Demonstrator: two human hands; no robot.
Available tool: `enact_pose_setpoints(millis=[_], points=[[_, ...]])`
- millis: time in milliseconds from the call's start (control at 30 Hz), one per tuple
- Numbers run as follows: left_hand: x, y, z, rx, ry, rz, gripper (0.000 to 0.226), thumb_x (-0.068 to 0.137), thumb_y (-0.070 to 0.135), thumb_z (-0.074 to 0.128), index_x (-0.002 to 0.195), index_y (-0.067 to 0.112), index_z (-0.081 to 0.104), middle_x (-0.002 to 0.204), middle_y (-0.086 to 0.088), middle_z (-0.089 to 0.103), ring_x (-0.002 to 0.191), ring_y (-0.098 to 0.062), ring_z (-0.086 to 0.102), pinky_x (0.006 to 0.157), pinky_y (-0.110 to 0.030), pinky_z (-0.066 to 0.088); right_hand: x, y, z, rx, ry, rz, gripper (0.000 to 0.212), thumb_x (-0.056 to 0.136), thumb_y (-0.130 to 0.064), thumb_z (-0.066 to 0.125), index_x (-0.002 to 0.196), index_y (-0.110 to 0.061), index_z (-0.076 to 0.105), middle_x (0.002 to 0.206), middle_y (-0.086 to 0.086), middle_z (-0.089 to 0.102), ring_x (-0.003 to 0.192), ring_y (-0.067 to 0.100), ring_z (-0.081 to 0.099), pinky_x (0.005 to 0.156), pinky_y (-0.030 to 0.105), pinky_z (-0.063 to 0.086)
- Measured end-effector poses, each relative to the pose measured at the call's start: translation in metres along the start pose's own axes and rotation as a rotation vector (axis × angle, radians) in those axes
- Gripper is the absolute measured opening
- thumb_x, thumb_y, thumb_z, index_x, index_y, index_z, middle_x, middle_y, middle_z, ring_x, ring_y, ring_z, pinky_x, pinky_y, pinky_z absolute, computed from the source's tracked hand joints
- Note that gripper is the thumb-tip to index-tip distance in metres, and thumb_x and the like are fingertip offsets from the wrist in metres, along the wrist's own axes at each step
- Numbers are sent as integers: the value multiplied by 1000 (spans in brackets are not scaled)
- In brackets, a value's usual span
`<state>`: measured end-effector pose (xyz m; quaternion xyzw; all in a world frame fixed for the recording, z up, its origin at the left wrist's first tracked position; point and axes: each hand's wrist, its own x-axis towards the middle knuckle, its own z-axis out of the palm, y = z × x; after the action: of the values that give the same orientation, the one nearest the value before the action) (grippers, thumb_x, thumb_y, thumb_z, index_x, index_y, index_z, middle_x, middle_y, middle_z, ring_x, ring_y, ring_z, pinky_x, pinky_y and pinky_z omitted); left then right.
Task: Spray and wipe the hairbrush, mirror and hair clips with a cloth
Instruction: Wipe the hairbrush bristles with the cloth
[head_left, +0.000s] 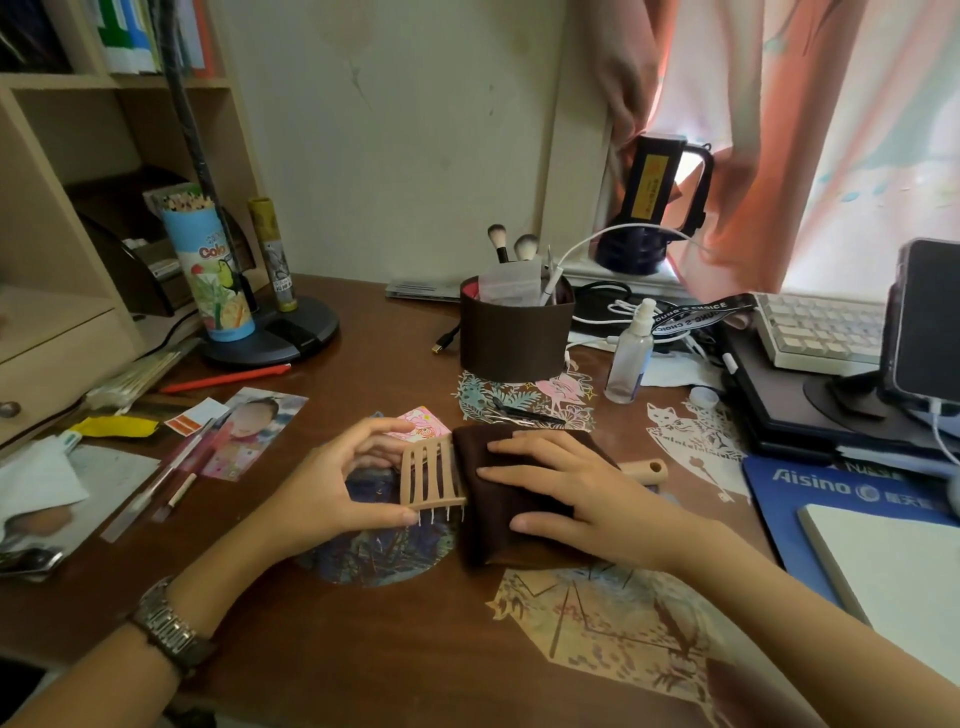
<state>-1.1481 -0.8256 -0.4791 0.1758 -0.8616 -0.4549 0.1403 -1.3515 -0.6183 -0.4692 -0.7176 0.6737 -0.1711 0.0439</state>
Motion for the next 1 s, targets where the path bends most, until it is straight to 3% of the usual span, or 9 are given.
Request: enact_pose_setpoints(millis=[267,400,500,700,833,1000], points=[[-9,-2,-19,53,-10,-9,73,58,36,86,121,43,49,116,25,60,110,5,57,95,-24,45,21,-16,9,-5,26,-20,47,96,-48,38,140,-34,42,148,-12,35,139,10,21,114,39,28],[-20,-2,-36,29,-6,-33,76,46,61,82,115,51,51,117,24,60,110,5,57,93,-22,44,38,-30,11,12,18,-44,46,96,-48,38,140,-35,41,149,-13,34,140,11,20,114,39,27],[-30,-3,-48,4,3,-54,83,39,68,80,114,46,53,116,26,60,109,6,57,91,-20,45,49,-38,16,20,17,-70,46,96,-48,38,140,-35,41,148,-12,35,140,11,22,112,42,29],[-43,-8,-63,25,35,-85,91,36,71,79,117,42,50,114,28,59,108,7,57,88,-18,46,65,-47,21,32,17,-122,45,97,-47,40,140,-35,41,148,-12,36,139,11,23,111,43,31],[-48,-15,-64,60,-12,-110,90,43,67,80,123,43,46,118,30,58,112,8,55,94,-19,45,66,-47,28,43,2,-127,47,95,-48,43,141,-34,41,148,-13,36,140,8,22,113,39,28],[-47,-16,-70,87,-45,-125,87,48,64,81,125,50,43,121,38,52,115,12,51,98,-20,43,59,-45,13,339,40,-21,45,94,-43,49,138,-36,43,143,-19,40,135,-4,28,113,24,25]])
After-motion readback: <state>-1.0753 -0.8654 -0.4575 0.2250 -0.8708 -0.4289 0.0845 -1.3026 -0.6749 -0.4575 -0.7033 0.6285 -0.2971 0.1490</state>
